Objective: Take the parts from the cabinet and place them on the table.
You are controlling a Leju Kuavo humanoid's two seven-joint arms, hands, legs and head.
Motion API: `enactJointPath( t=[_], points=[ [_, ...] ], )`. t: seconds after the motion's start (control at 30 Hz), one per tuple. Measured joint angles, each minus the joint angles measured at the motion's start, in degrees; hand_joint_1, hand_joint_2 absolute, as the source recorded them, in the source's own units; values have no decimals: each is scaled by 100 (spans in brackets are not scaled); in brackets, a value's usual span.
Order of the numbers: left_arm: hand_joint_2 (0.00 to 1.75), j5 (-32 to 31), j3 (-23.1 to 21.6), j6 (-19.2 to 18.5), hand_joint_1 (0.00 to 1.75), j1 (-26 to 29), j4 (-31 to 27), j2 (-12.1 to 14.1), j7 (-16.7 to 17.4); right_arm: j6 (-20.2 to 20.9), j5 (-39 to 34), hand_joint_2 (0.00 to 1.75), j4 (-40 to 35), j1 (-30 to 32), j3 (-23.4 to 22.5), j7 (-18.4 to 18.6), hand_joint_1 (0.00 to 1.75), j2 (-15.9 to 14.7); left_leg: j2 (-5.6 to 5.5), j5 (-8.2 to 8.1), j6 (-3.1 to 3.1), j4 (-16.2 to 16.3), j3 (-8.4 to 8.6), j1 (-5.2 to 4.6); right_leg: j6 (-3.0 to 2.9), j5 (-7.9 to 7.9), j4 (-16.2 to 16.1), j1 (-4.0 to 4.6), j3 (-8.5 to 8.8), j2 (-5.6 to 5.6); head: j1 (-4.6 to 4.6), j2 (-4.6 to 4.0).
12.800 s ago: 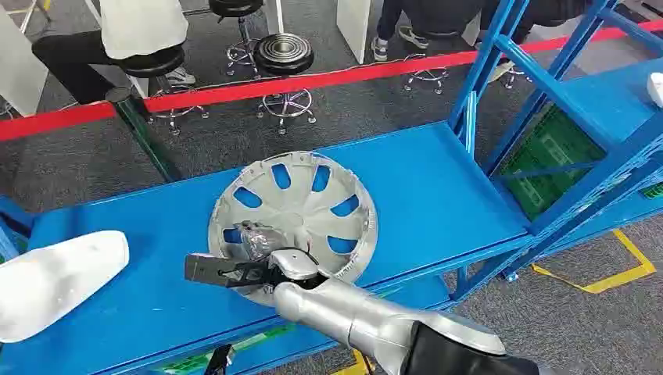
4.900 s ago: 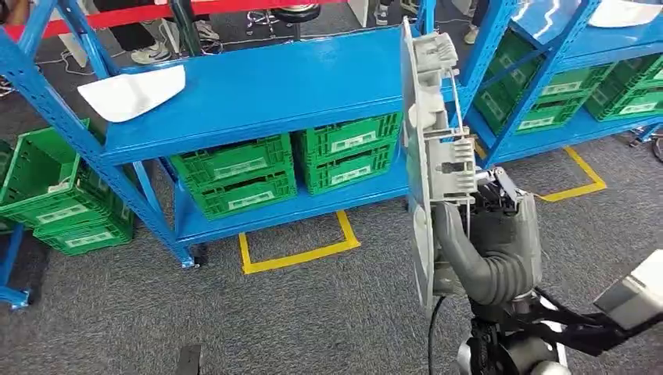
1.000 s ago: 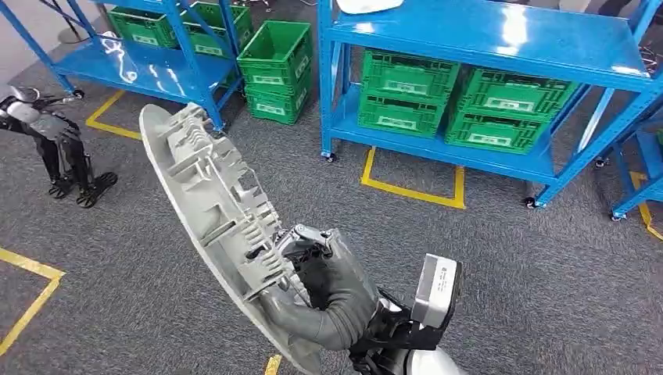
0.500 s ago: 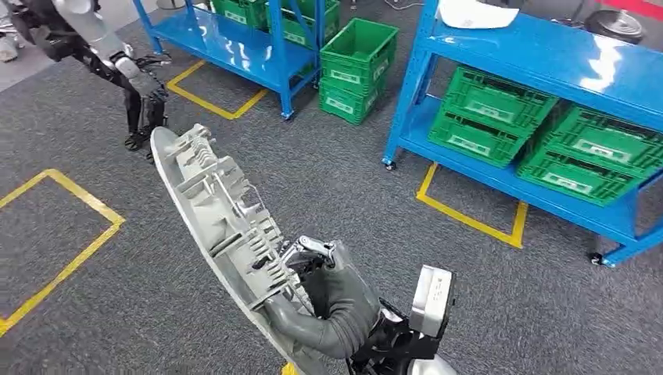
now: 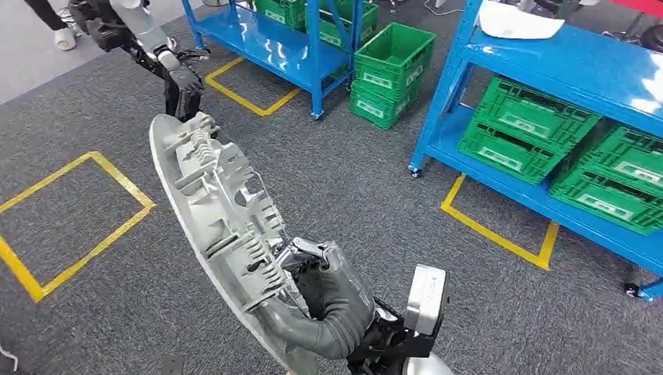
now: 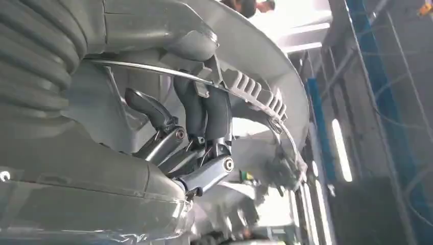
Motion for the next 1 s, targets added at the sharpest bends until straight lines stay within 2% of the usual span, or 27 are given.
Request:
enactJointPath(
  t=[0.03, 0.07, 0.1, 0.13, 0.17, 0.2, 0.23, 0.3, 0.33, 0.37, 0.4, 0.43, 0.47, 0.5, 0.53, 0.6, 0.63, 0.67, 0.7, 0.73, 0.8, 0.83, 0.87, 0.9, 0.93, 0.97, 1.0],
  points=[
    [175, 0, 0, 0, 0, 1, 0, 0, 0, 0, 0, 175, 0, 5, 0, 0, 175, 0, -6, -25, -7, 73, -36, 9, 1, -4, 1, -3, 0, -15, 0, 0],
    [175, 7, 0, 0, 0, 16, 0, -4, -11, 0, 0, 175, 0, 31, -2, 0, 175, -13, -51, -90, -58, 411, -224, 71, 21, -22, 14, -17, 0, -114, -9, 0],
    [175, 11, 0, 2, 0, 38, 0, 4, -15, 0, -2, 175, 2, 66, -4, 0, 175, -22, -21, 306, -155, -70, 0, 157, 95, -74, 63, -57, 8, -260, -20, 0],
    [175, 52, 0, 2, 0, 28, 0, 11, -18, -13, 22, 175, 0, 66, -4, 0, 175, -20, 401, 742, -248, -1194, 618, 182, 202, -175, 188, -116, 20, -383, -26, 0],
    [175, 90, 0, 2, 0, 36, -11, -4, -18, -43, 69, 175, 0, 67, -9, 4, 175, -24, 728, 625, -180, -1154, 618, 124, 258, -205, 192, -69, 23, -403, -41, 0],
    [175, 127, 2, 15, 0, 34, -22, -24, -24, -121, 147, 175, -29, 99, -17, 11, 175, -30, 688, 644, -131, -1190, 601, 117, 304, -240, 232, -68, 30, -427, -76, 0],
    [175, 155, 4, 31, 0, 60, -17, -13, -29, -202, 195, 175, -75, 133, -42, 13, 175, -42, 630, 624, -41, -1169, 580, 110, 324, -240, 218, -66, 58, -465, -8, 0],
    [175, 212, 11, 33, 0, 109, -15, -13, -53, -358, 210, 175, -196, 226, -116, 13, 175, -92, 486, 607, 40, -1154, 544, 86, 373, -253, 169, -86, 111, -592, -4, 0],
    [175, 243, 31, 35, 0, 138, -13, -11, -61, -422, 197, 175, -309, 267, -206, 13, 175, -145, 335, 640, 106, -1174, 556, 105, 447, -309, 176, -136, 105, -539, -2, 0],
    [175, 260, 46, 44, 0, 161, -13, -11, -70, -450, 190, 175, -398, 293, -271, 13, 175, -201, 241, 653, 130, -1177, 547, 100, 448, -465, 311, -150, 79, -217, 20, 0],
    [175, 273, 50, 57, 0, 163, -13, -7, -79, -470, 190, 175, -511, 335, -354, 13, 175, -266, 141, 666, 161, -1178, 544, 86, 429, -702, 647, -135, -54, -29, 20, 0],
    [175, 273, 52, 57, 0, 160, -13, -19, -94, -498, 192, 175, -627, 370, -448, 17, 175, -339, 19, 674, 200, -1180, 544, 65, 406, -973, 1180, -109, -279, 73, 26, 0],
    [175, 273, 55, 57, 0, 163, -13, -24, -105, -511, 195, 175, -713, 372, -518, 24, 175, -394, -100, 676, 226, -1180, 545, 34, 381, -1166, 1677, -83, -513, 114, 24, 0],
    [175, 275, 55, 48, 0, 172, -13, -26, -109, -518, 195, 175, -781, 372, -588, 28, 175, -431, -215, 684, 243, -1180, 545, 11, 346, -1240, 1992, -60, -686, 127, 20, 0],
    [175, 275, 55, 35, 0, 186, -13, -26, -112, -520, 186, 175, -839, 375, -645, 44, 175, -463, -331, 693, 256, -1180, 548, -15, 302, -1163, 2040, -29, -745, 141, 20, 0],
    [175, 273, 55, 33, 0, 200, -13, -35, -112, -516, 124, 175, -923, 376, -737, 63, 175, -499, -548, 709, 276, -1179, 555, -49, 180, -716, 1452, 24, -532, 203, 20, 0],
    [175, 273, 55, 33, 0, 200, -13, -37, -112, -509, 74, 175, -968, 375, -789, 63, 175, -514, -651, 722, 278, -1180, 560, -62, 107, -422, 894, 54, -284, 297, 22, 0],
    [175, 271, 55, 31, 0, 201, -15, -52, -112, -496, 44, 175, -1005, 373, -830, 63, 175, -520, -732, 738, 277, -1184, 556, -52, 44, -261, 438, 82, -75, 521, 26, 0],
    [175, 271, 55, 28, 0, 198, -13, -70, -112, -485, 2, 175, -1029, 376, -863, 61, 175, -529, -813, 751, 255, -1164, 540, -93, 39, -292, 336, 79, -57, 559, 7, 0],
    [175, 269, 55, 28, 0, 210, -13, -83, -112, -481, -11, 175, -1043, 373, -883, 52, 175, -538, -852, 768, 228, -1171, 516, -77, 61, -261, 323, 85, -65, 489, 15, 0],
    [175, 264, 55, 28, 0, 266, -11, -83, -107, -476, -42, 175, -1056, 372, -909, 44, 175, -551, -940, 809, 164, -1218, 504, -52, 28, -240, 316, 108, -41, 409, 22, 0],
    [175, 264, 55, 28, 0, 280, -9, -79, -107, -476, -46, 175, -1073, 374, -925, 44, 175, -555, -964, 821, 139, -1218, 479, -91, 8, -163, 201, 61, -16, 317, 15, 0],
    [175, 264, 55, 33, 0, 298, -9, -74, -107, -474, -50, 175, -1078, 369, -940, 44, 175, -557, -448, 728, 143, -1120, 454, -135, -3, -119, 140, 55, 21, 256, 2, 0],
    [175, 256, 55, 33, 0, 289, -11, -74, -105, -474, -52, 175, -1084, 392, -960, 33, 175, -557, -92, 494, 99, -854, 315, -130, -36, -99, 107, 61, 20, 202, -75, 0],
    [175, 243, 52, 33, 0, 271, -11, -76, -96, -474, -52, 175, -1099, 408, -981, 26, 175, -566, -22, 248, 54, -457, 132, -86, -40, -96, 105, 60, 8, 128, -76, 0],
    [175, 232, 55, 33, 0, 264, -11, -77, -90, -470, -55, 175, -1099, 434, -1001, 24, 175, -575, -20, 27, 12, -6, -67, -44, -37, -98, 106, 56, 7, 40, -79, 0],
    [175, 221, 55, 33, 0, 266, -11, -81, -83, -470, -59, 175, -1097, 449, -1014, 20, 175, -579, -34, -101, -26, 328, -220, -9, -31, -103, 106, 47, 4, -36, -83, 0]
  ],
)
